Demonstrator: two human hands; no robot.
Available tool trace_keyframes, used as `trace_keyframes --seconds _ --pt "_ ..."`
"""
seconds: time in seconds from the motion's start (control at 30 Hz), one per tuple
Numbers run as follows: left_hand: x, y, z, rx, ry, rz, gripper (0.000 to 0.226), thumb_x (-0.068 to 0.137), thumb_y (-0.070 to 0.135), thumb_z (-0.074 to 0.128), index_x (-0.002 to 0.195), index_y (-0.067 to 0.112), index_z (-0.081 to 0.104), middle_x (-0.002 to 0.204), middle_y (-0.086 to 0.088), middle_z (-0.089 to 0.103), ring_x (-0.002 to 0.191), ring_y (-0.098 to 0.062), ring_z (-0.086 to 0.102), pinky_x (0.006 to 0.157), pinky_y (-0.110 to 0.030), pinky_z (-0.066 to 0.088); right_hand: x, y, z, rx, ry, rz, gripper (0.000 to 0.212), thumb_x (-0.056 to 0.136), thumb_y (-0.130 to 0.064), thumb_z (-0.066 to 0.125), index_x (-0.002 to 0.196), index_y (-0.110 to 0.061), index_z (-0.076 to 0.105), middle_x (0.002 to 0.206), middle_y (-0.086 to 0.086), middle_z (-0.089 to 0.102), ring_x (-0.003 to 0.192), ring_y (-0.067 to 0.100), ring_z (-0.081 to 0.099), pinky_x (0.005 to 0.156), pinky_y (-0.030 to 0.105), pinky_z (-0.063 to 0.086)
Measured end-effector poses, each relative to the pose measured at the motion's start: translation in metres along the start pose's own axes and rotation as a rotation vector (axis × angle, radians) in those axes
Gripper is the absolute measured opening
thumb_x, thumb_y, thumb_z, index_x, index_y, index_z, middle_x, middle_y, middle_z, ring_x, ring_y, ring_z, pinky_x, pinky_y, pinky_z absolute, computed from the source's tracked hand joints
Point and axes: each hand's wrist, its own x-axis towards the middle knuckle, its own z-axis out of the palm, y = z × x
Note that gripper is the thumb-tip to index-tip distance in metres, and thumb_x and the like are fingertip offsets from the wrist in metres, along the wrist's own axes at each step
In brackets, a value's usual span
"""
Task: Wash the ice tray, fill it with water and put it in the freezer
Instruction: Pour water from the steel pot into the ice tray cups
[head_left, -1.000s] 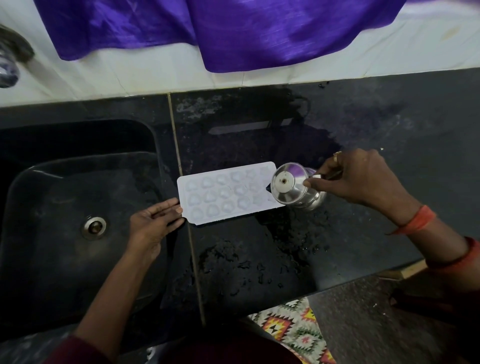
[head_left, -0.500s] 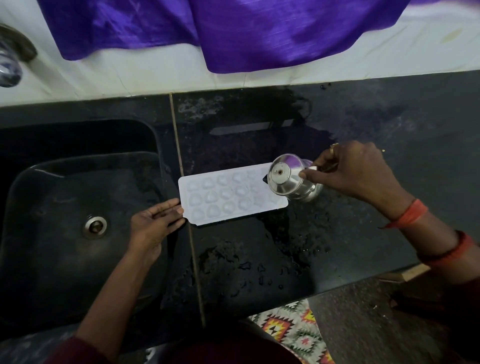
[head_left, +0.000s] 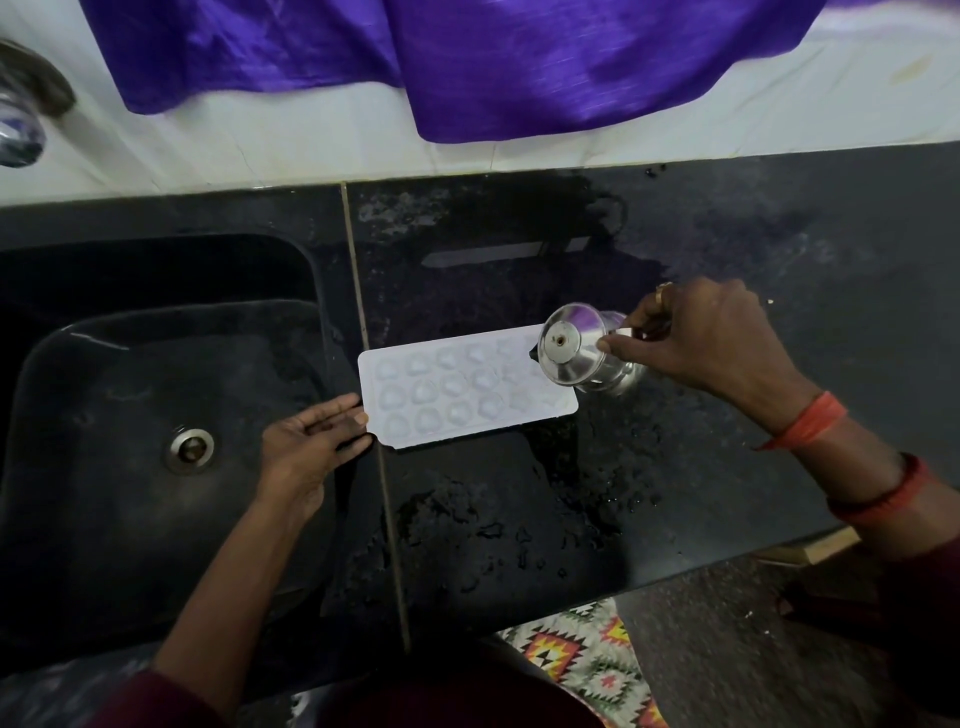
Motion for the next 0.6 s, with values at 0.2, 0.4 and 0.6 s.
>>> trace_keyframes --seconds 0.2,0.4,0.6 --pt "0.0000 0.0005 0.0011 0.005 0.008 0.000 0.030 0.084 -0.004 0.074 0.114 -0.001 0.070 0.108 -0.016 0.075 0.101 -0.027 0.072 0.075 -0.029 0.063 0.0009 0.0012 -0.0006 -0.025 0.004 -0.012 0.044 0.072 -0.063 0.071 0.086 -0.022 0.079 0.076 0.001 0.075 0.070 0.026 0.070 0.071 0.042 0.059" --pt "-0.0004 0.0016 0.0006 0.012 0.009 -0.005 0.033 0.084 -0.004 0.074 0.116 -0.002 0.069 0.108 -0.016 0.075 0.102 -0.027 0.072 0.075 -0.029 0.063 0.0022 0.0037 -0.0005 -0.028 0.010 -0.015 0.041 0.073 -0.060 0.075 0.084 -0.021 0.079 0.076 0.003 0.075 0.071 0.029 0.071 0.073 0.044 0.059" --pt "-0.0011 0.0018 0.0015 0.007 0.001 0.004 0.033 0.084 -0.004 0.073 0.117 -0.003 0.069 0.107 -0.014 0.075 0.101 -0.026 0.072 0.074 -0.028 0.063 0.0022 0.0037 -0.0026 0.000 0.001 -0.003 0.046 0.067 -0.065 0.067 0.082 -0.023 0.078 0.075 0.000 0.074 0.071 0.026 0.071 0.073 0.044 0.059"
